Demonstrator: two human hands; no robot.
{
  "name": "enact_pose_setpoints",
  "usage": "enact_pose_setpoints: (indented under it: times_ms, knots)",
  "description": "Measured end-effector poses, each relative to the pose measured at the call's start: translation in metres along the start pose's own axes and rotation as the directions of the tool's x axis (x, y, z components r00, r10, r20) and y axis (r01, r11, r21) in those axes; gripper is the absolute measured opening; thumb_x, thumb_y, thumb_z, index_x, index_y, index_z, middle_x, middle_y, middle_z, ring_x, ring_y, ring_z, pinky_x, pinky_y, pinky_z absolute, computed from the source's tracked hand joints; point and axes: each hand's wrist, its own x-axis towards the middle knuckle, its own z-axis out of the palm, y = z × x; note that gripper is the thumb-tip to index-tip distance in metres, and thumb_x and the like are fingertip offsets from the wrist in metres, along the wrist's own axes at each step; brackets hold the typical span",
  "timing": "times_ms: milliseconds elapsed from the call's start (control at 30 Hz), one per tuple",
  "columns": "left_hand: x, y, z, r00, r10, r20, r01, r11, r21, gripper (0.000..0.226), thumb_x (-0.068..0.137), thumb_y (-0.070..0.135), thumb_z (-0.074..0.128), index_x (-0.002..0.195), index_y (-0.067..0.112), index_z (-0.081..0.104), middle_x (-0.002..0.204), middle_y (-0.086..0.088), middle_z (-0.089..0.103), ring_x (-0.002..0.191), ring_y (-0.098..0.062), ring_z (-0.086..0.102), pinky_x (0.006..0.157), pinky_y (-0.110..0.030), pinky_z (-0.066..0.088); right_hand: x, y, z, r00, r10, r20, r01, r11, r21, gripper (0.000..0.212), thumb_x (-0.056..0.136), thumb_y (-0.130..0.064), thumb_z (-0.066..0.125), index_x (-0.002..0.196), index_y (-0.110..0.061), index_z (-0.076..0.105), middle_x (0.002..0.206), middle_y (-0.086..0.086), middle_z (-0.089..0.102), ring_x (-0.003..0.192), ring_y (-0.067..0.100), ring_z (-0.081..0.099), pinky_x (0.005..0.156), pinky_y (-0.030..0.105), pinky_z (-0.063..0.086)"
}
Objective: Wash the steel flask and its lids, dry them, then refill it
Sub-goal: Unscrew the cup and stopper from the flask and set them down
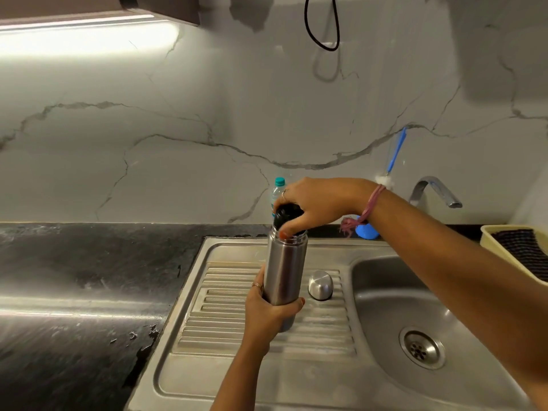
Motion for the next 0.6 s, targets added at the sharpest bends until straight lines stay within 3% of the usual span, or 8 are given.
enact_pose_setpoints:
  times_ms: [67,167,233,300,367,433,500,600]
  knots:
    - [-0.001,0.0,0.0,1.0,-0.007,-0.007,0.007,1.0,-0.003,0.084,0.054,0.013,0.092,0.128,0.029,0.054,0.106,0.001,0.07,0.09,-0.01,0.069,0.069,-0.022,0.057,-0.007,0.004,-0.009,0.993,-0.079,0.092,0.068,0.99,0.123,0.059,0.085,-0.033,0.067,0.138,-0.028,0.042,0.136,0.0,0.048,0.111,0.009,0.047,0.092,0.024,0.041]
    - [-0.003,0.0,-0.001,1.0,-0.002,-0.015,0.002,1.0,-0.002,0.084,0.053,0.016,0.092,0.127,0.031,0.054,0.107,0.002,0.069,0.09,-0.009,0.068,0.07,-0.022,0.057,-0.01,0.005,-0.007,0.995,0.001,0.101,-0.013,0.993,0.117,0.083,0.08,-0.049,0.067,0.148,-0.03,0.023,0.15,-0.001,0.033,0.127,0.016,0.04,0.102,0.032,0.036]
    - [-0.003,0.001,-0.001,1.0,0.008,-0.01,-0.008,1.0,0.002,0.082,0.059,0.007,0.093,0.127,0.031,0.054,0.106,0.003,0.069,0.09,-0.008,0.068,0.069,-0.021,0.057,-0.006,0.004,0.001,0.997,0.057,0.041,-0.059,0.998,0.035,0.078,0.081,-0.061,0.057,0.143,-0.02,0.034,0.138,0.005,0.049,0.113,0.017,0.054,0.096,0.032,0.045]
    - [-0.003,0.001,-0.001,1.0,0.013,-0.006,-0.013,1.0,0.007,0.081,0.062,0.002,0.091,0.127,0.031,0.053,0.107,0.003,0.069,0.09,-0.007,0.068,0.069,-0.02,0.057,-0.004,0.003,0.004,1.0,0.017,0.02,-0.018,0.999,0.04,0.061,0.085,-0.056,0.055,0.131,-0.016,0.047,0.12,0.005,0.06,0.089,0.01,0.058,0.081,0.024,0.051]
    - [-0.004,0.001,-0.002,1.0,0.011,-0.004,-0.011,1.0,0.01,0.083,0.062,0.002,0.091,0.13,0.031,0.052,0.108,0.003,0.068,0.09,-0.007,0.068,0.07,-0.02,0.057,-0.006,0.006,-0.001,0.997,-0.046,0.07,0.036,0.991,0.132,0.053,0.087,-0.043,0.061,0.133,-0.021,0.045,0.124,-0.002,0.055,0.088,0.004,0.053,0.081,0.02,0.047]
    - [-0.004,0.0,-0.002,1.0,0.012,0.001,-0.012,1.0,0.019,0.084,0.062,0.003,0.091,0.131,0.029,0.052,0.108,0.003,0.068,0.09,-0.006,0.067,0.069,-0.019,0.056,-0.01,0.009,-0.005,0.991,-0.054,0.126,0.026,0.977,0.213,0.063,0.086,-0.04,0.064,0.141,-0.027,0.036,0.133,-0.005,0.047,0.091,0.0,0.049,0.087,0.023,0.042]
    - [-0.005,0.0,-0.001,1.0,0.01,-0.003,-0.01,1.0,0.019,0.082,0.061,0.002,0.091,0.129,0.028,0.054,0.105,0.004,0.069,0.088,-0.006,0.068,0.069,-0.019,0.056,-0.01,0.008,-0.002,0.992,0.026,0.121,-0.046,0.986,0.161,0.072,0.083,-0.055,0.058,0.143,-0.023,0.034,0.135,-0.002,0.048,0.098,0.006,0.049,0.092,0.027,0.044]
    - [-0.005,0.0,0.0,1.0,0.014,0.003,-0.015,1.0,0.018,0.08,0.062,0.002,0.091,0.126,0.032,0.053,0.106,0.005,0.068,0.088,-0.004,0.067,0.069,-0.018,0.055,-0.005,0.004,0.009,0.996,0.077,0.048,-0.078,0.997,0.027,0.066,0.083,-0.064,0.051,0.125,-0.013,0.05,0.114,0.005,0.062,0.09,0.012,0.058,0.077,0.023,0.05]
